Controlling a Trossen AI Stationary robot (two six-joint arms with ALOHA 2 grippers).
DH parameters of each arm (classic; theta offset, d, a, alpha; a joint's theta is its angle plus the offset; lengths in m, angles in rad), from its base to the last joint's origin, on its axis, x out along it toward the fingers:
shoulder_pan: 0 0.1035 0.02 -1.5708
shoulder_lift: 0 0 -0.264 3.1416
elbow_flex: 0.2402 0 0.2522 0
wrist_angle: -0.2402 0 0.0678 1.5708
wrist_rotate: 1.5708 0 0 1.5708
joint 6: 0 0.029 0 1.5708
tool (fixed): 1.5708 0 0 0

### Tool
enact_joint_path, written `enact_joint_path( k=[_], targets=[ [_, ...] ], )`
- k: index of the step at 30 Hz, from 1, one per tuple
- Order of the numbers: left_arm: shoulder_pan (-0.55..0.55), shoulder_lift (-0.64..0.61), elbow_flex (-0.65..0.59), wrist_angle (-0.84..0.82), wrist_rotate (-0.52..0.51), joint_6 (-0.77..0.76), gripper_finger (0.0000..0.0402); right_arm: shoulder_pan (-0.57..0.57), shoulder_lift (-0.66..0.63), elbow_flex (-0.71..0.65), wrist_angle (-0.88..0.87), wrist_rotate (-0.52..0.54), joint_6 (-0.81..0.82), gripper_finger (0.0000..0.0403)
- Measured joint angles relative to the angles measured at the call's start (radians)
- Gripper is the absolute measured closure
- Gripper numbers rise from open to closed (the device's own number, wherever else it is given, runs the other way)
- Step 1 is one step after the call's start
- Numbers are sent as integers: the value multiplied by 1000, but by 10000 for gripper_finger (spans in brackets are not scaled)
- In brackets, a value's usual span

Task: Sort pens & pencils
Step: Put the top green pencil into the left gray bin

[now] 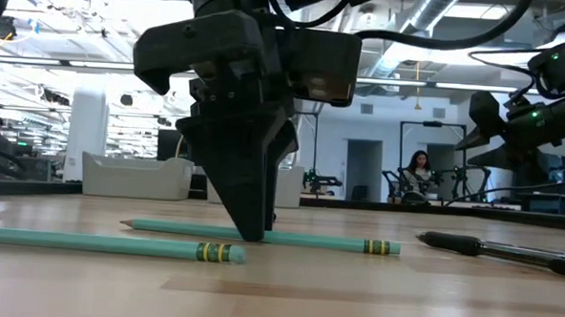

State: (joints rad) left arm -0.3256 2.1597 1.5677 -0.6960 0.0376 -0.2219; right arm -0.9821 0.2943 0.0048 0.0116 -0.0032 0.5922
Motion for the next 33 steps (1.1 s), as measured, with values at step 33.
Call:
enact_joint_path(
  k=[33],
  targets=[
    [17,1,-2,7,29,26,395,0,0,0,0,0,-3,191]
  ],
)
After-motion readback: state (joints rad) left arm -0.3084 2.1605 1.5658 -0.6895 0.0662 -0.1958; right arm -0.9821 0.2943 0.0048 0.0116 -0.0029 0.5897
